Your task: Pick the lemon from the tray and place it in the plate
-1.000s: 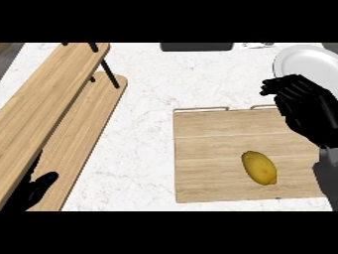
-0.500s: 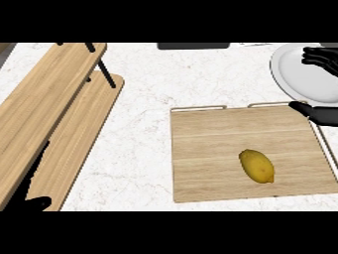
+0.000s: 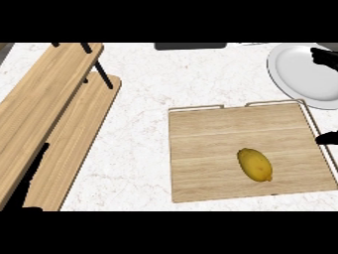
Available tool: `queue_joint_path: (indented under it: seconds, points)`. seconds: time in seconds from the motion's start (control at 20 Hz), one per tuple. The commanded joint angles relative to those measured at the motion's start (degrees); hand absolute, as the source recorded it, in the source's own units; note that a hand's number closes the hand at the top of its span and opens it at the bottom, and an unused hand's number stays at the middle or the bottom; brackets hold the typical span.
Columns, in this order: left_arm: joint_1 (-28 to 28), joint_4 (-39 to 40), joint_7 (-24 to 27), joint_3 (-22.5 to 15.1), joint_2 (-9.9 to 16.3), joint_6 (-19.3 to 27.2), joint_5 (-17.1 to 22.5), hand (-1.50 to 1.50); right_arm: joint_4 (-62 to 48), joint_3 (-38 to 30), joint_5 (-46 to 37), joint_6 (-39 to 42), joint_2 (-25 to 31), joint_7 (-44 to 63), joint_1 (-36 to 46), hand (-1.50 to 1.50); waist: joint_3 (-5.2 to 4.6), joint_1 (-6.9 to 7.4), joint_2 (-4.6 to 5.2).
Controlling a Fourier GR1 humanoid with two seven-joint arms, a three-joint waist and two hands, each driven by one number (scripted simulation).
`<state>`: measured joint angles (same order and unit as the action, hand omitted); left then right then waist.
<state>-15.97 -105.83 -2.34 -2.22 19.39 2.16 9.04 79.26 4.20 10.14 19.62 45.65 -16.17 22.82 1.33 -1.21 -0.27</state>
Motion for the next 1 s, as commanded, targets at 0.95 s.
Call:
queue_joint_path:
  seconds: [0.95]
  points:
    - [-0.07, 8.93, -7.00, -4.70, -6.72, -0.76, 1.43, 0.00, 12.24, 18.33, -20.34, 3.29, 2.11, 16.77, 0.03, -1.50, -1.52, -1.01, 0.96]
